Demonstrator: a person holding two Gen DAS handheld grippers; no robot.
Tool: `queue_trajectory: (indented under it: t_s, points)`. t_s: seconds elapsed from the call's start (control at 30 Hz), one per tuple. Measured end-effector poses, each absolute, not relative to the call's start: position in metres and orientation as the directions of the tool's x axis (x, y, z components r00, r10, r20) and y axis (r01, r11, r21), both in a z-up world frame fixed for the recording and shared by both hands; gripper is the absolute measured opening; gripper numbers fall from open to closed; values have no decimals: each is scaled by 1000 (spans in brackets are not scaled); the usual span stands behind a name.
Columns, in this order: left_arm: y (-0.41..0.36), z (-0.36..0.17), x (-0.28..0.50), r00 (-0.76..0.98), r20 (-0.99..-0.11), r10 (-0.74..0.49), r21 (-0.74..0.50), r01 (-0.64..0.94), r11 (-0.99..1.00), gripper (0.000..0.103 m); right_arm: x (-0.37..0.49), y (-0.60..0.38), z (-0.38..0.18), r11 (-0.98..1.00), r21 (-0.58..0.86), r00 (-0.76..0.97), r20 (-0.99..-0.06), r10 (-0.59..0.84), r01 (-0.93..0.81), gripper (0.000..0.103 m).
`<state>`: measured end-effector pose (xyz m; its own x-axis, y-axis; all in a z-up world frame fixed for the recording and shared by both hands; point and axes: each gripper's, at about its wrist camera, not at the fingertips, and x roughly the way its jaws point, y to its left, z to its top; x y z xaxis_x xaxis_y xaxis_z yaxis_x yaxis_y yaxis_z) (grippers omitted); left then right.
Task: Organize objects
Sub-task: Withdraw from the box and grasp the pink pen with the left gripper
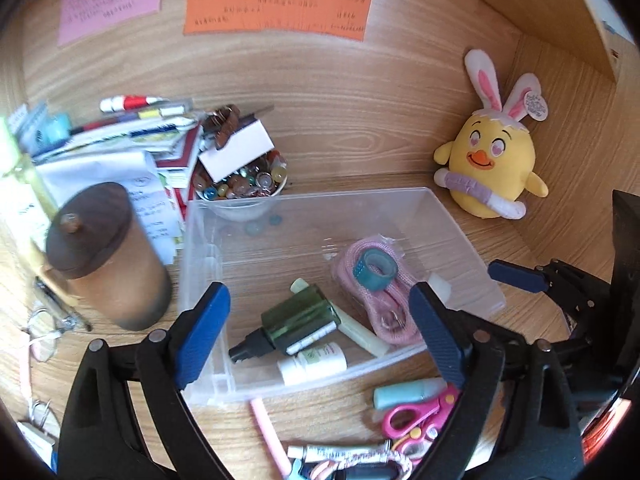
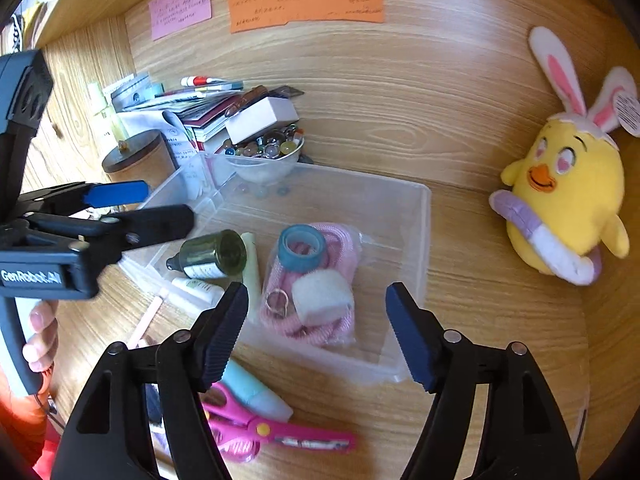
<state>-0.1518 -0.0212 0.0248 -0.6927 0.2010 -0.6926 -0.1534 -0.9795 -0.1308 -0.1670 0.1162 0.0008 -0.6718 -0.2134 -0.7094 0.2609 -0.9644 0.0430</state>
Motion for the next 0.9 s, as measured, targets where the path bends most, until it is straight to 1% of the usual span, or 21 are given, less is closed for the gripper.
queue_trajectory:
  t_s: [0.1, 0.33, 0.53, 0.57, 0.6, 0.67, 0.73, 0.8, 0.9]
  points:
    - [-24, 27, -137, -703, -686, 189, -120, -147, -982, 97, -152, 124, 4, -966, 60, -679, -700, -221, 252, 72]
    - [-39, 13, -98, -701, -700, 135, -91, -101, -991, 98, -116, 132, 0, -965, 89, -684, -689, -238, 246, 76]
    - [-51, -11, -63, -696, -717, 51, -31, -41, -999, 97, -94, 130, -20, -959, 135, -646, -714, -268, 249, 77]
    - [-53, -15, -57, -693, -720, 44, -23, -39, -999, 94, -93, 129, -24, -959, 141, -640, -719, -271, 248, 77]
    - [-54, -19, -51, -691, -722, 40, -20, -38, -999, 87, -91, 128, -28, -958, 146, -632, -725, -274, 247, 77]
    - [-57, -26, -39, -679, -732, 56, -40, -40, -998, 80, -88, 125, -36, -957, 158, -621, -733, -280, 245, 77]
    - [-58, -33, -32, -664, -743, 87, -74, -47, -996, 77, -87, 120, -45, -955, 167, -604, -744, -286, 246, 77]
    - [-56, -39, -28, -648, -754, 107, -92, -58, -994, 70, -88, 115, -53, -954, 178, -588, -756, -289, 241, 77]
    - [-52, -46, -21, -637, -761, 126, -102, -74, -992, 69, -90, 110, -63, -949, 213, -565, -765, -309, 231, 77]
